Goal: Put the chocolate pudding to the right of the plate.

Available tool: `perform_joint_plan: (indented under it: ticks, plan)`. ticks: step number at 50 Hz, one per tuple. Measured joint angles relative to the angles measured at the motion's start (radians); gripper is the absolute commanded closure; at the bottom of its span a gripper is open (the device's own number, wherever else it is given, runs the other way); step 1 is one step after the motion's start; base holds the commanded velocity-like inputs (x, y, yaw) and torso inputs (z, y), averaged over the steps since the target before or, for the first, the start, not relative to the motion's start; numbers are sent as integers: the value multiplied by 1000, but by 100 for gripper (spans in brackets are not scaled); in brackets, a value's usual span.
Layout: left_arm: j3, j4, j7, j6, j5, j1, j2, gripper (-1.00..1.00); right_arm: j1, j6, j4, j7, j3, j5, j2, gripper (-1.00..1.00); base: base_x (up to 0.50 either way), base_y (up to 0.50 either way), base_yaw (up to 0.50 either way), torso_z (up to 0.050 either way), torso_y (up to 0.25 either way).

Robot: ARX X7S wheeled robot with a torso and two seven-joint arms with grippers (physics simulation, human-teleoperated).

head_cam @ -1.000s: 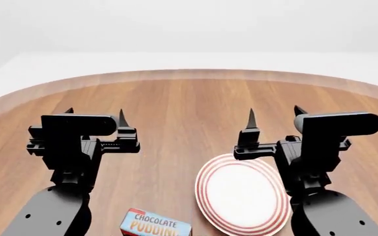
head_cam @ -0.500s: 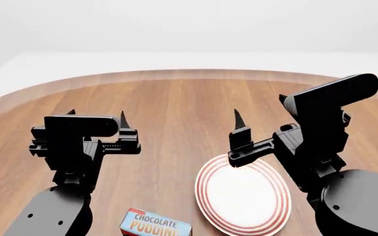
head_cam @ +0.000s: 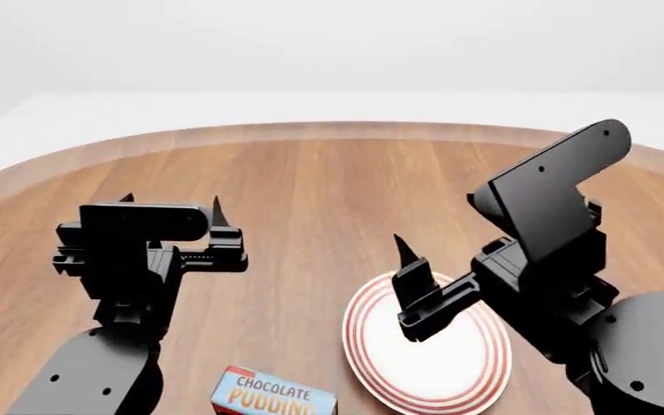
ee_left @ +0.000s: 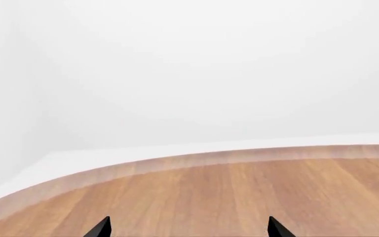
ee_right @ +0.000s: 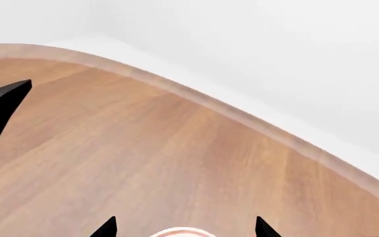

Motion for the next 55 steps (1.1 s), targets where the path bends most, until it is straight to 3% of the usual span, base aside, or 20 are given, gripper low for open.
perform_joint_plan:
  ticks: [9, 26, 55]
  plan:
    - [3, -5, -3, 3, -3, -1, -3, -100, 94, 44, 40, 0, -51, 127, 15, -100, 0, 0, 0, 0, 0]
    - [8, -13, -11, 9, -10, -1, -7, -100, 175, 105, 83, -155, -42, 242, 11, -100, 0, 0, 0, 0, 0]
    - [17, -16, -23, 12, -23, -2, -15, -100, 83, 180, 178, -379, -82, 78, -82, -100, 0, 0, 0, 0, 0]
